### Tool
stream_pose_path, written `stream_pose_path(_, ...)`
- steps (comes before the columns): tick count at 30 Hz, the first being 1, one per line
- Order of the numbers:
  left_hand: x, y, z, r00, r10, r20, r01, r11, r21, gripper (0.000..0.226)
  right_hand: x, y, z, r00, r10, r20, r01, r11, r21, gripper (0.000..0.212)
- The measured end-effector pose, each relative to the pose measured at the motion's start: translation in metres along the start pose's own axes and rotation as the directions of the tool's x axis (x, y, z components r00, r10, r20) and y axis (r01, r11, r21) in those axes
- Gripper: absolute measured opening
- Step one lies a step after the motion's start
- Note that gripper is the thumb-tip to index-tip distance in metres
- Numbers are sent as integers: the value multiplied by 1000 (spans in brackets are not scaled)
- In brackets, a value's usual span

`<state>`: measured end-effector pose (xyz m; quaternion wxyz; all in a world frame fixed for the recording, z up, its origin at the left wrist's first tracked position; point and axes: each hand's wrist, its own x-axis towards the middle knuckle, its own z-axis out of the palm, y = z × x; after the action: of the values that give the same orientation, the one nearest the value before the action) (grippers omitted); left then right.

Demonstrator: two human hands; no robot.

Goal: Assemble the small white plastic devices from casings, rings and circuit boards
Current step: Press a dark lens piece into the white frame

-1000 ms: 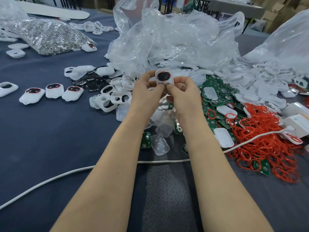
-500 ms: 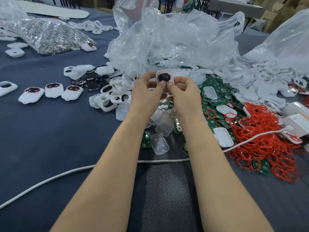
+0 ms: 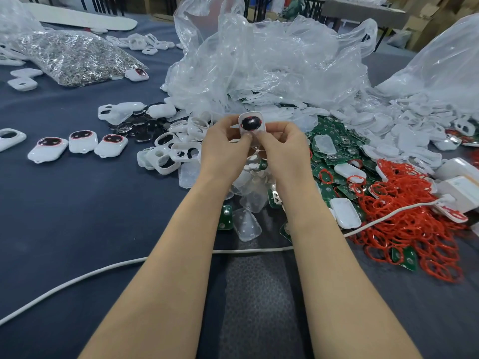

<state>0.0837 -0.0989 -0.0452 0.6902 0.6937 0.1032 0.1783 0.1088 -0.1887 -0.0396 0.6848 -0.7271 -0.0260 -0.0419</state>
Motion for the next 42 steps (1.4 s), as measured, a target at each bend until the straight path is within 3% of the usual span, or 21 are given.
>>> stream_pose_path(4, 2, -1, 0, 999, -26, -30, 25, 999, -35, 21, 1, 0, -2, 1000, -28, 12, 28, 998, -58, 8)
stream_pose_path(15, 5, 0, 0, 990, -143, -10, 141, 982, -124, 24, 3, 4, -4, 999, -36, 14, 37, 996, -78, 18)
stream_pose_path(32, -2, 3, -1, 997, -81, 15, 82, 989, -125, 18, 1, 4, -4, 998, -17, 57, 18, 1000, -15, 20)
stream_pose_path(35, -1, 2, 0, 996, -81, -40, 76, 992, -97, 20, 0, 5, -4, 990, -139, 21, 141, 975, -175, 19)
stream_pose_path(39, 0, 2, -2, 993, -81, -91, 70, 991, -110, 27, -7, 6, 0, 901, -433, 28, 401, 806, -436, 19)
stream_pose_path(42, 1, 2, -3, 993, -67, -95, 53, 989, -140, 28, -9, 7, 4, 885, -463, 44, 428, 775, -465, 13)
